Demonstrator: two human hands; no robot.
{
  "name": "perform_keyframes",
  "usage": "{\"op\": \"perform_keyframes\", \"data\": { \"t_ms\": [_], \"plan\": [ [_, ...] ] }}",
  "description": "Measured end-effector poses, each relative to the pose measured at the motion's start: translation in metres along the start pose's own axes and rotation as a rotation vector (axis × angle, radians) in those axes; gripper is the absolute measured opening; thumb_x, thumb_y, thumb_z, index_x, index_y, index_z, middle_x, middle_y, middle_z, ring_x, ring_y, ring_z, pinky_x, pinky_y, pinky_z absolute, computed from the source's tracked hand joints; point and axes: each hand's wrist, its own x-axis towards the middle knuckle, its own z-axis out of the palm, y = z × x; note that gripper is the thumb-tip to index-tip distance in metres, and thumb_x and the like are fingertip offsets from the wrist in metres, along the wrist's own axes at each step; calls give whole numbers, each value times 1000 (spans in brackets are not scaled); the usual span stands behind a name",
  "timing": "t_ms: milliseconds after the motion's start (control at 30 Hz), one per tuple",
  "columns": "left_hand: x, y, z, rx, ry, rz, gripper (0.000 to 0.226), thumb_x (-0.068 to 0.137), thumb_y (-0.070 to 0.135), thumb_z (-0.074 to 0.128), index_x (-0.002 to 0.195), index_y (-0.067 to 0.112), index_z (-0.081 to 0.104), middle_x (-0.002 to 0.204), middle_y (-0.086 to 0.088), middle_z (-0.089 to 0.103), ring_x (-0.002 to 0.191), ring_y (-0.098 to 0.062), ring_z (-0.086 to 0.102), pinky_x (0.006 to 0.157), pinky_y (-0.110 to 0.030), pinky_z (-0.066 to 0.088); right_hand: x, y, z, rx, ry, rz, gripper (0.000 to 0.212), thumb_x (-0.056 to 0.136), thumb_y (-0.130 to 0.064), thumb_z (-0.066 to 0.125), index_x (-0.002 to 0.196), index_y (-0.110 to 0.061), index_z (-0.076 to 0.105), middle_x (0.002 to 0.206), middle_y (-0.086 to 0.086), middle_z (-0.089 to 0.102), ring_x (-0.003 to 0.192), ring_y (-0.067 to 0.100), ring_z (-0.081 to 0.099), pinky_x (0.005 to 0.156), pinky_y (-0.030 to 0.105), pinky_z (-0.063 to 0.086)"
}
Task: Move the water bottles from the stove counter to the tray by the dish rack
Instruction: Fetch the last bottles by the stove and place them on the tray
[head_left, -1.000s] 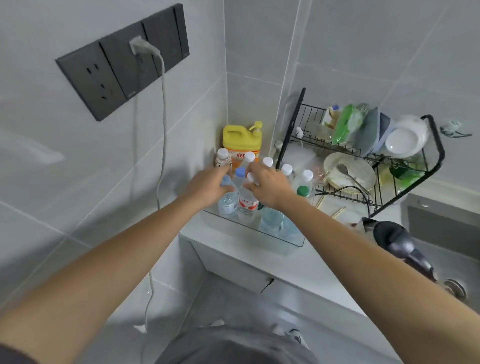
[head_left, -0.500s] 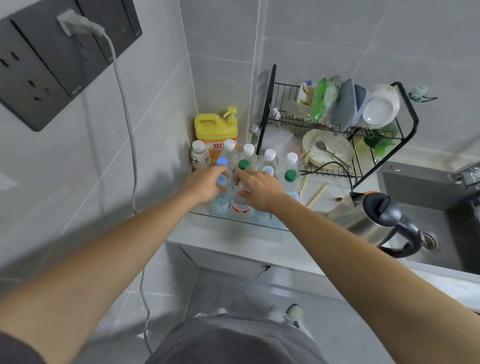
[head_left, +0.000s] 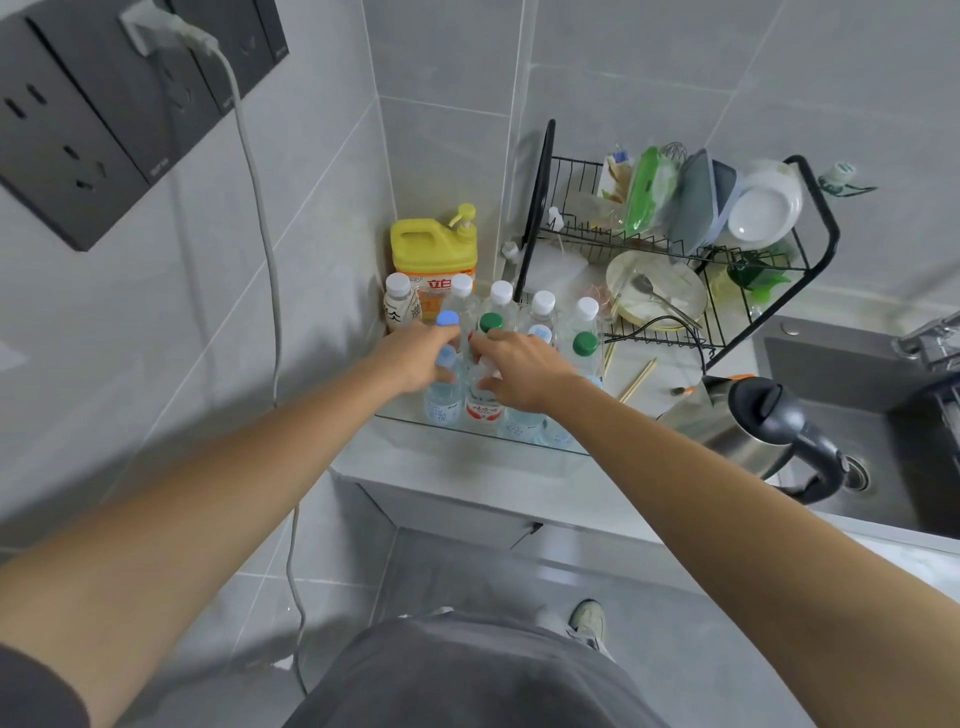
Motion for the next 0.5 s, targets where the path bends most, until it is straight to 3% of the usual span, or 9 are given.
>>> {"op": "perform_keyframes", "data": {
  "t_ms": [167, 400, 500],
  "plan": [
    [-3, -2, 0, 36, 38, 63, 36, 86, 19, 76, 116, 16, 57, 105, -8, 64, 95, -32, 61, 75, -40, 50, -1, 2, -3, -11, -4, 7, 36, 91, -28, 74, 119, -14, 56, 114, 7, 60, 96, 32, 62, 68, 38, 37],
    [-7, -3, 8, -35, 121, 76, 32, 81, 15, 77, 99, 20, 51, 92, 4, 56, 84, -26, 56, 65, -35, 43, -1, 2, -1, -39, 22, 17, 36, 90, -30, 76, 116, -15, 55, 115, 7, 63, 96, 33, 64, 68, 38, 40],
    [-6, -4, 10, -51, 129, 82, 32, 83, 15, 77, 98, 21, 50, 92, 5, 54, 83, -25, 54, 66, -36, 44, 1, 0, -1, -40, 17, 24, 37, 90, -30, 76, 116, -15, 55, 114, 7, 63, 97, 34, 64, 73, 42, 48]
  ]
}}
